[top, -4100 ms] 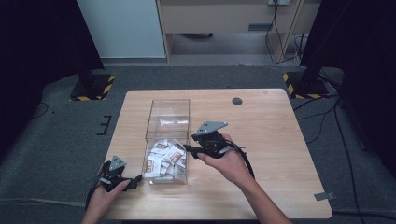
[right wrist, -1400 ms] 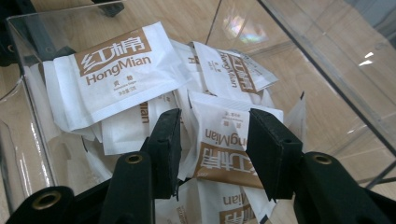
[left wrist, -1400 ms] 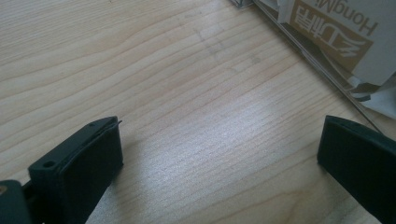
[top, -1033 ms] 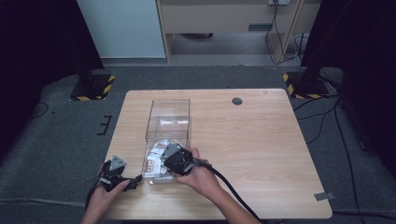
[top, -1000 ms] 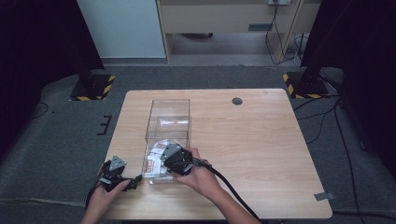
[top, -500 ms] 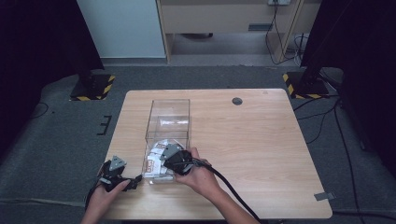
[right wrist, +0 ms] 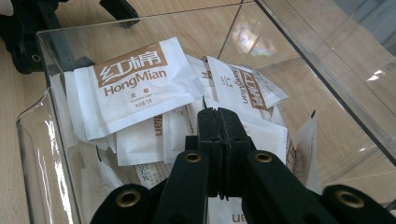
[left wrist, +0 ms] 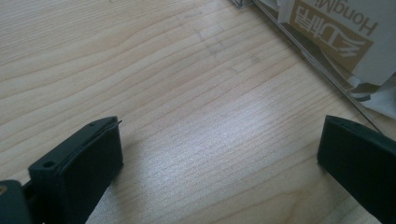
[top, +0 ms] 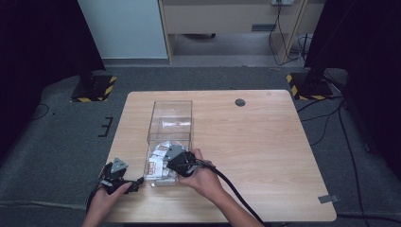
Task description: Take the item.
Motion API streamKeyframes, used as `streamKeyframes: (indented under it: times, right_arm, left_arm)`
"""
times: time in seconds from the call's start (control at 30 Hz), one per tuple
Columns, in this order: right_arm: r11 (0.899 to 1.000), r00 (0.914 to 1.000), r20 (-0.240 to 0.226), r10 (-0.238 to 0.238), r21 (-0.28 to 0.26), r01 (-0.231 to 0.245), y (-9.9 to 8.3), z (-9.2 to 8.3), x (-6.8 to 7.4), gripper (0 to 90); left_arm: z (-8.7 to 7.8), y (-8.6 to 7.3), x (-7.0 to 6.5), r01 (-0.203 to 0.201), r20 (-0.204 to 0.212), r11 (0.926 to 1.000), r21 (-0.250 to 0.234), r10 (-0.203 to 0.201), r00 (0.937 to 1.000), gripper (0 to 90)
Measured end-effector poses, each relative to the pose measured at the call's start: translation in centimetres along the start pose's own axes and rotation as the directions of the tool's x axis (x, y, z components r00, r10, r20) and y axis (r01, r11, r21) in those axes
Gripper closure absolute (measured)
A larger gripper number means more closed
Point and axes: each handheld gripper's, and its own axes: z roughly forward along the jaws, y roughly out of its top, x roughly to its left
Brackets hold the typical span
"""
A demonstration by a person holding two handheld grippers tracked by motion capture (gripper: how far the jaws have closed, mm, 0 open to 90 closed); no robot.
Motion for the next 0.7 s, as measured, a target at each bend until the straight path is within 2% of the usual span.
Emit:
streamKeyframes:
  times: [0.7]
  right_arm:
    - [0.997,0.9994,0.012,0.034,-0.071,-0.033,0.7,-1.7,-1.0,89.5]
  left_arm:
    - [0.0,0.0,0.0,0.0,0.0,1.0,0.0,0.0,1.0,0.0]
